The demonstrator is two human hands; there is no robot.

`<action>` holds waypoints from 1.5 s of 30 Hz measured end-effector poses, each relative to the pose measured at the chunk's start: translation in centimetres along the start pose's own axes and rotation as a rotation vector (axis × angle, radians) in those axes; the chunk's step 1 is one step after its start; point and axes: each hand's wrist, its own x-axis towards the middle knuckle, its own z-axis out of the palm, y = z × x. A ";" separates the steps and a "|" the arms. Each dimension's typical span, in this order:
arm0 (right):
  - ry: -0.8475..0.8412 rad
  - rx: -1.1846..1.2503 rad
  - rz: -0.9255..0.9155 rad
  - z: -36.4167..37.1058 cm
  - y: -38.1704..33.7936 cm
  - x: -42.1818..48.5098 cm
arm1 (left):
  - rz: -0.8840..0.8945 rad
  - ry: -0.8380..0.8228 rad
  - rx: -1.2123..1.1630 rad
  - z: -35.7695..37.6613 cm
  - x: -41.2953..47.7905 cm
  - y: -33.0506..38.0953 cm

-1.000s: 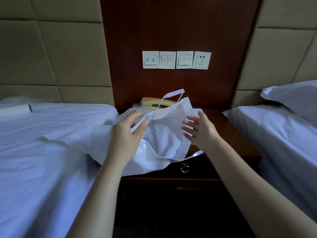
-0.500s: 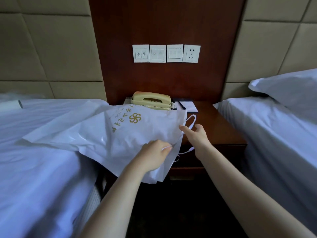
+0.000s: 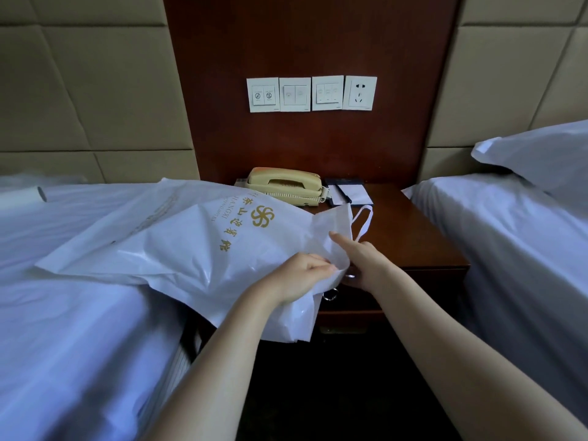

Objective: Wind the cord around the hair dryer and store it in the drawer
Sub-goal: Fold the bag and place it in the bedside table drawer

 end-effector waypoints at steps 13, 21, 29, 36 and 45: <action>0.123 0.001 -0.160 -0.5 -4.2 2.4 | -0.204 0.515 0.813 -4.8 5.4 -3.7; 0.242 0.018 -0.241 -4.1 -6.9 2.5 | -0.104 0.379 0.899 -0.2 7.4 -1.3; 0.260 0.114 -0.324 -6.2 -7.5 1.6 | -0.262 0.176 0.869 -0.7 9.0 0.1; 0.284 0.110 -0.387 -7.3 -9.2 1.6 | -0.367 0.146 1.050 -1.2 9.3 1.6; 0.297 0.166 -0.423 -8.7 -11.8 1.8 | -0.238 0.461 0.892 -2.5 9.3 0.2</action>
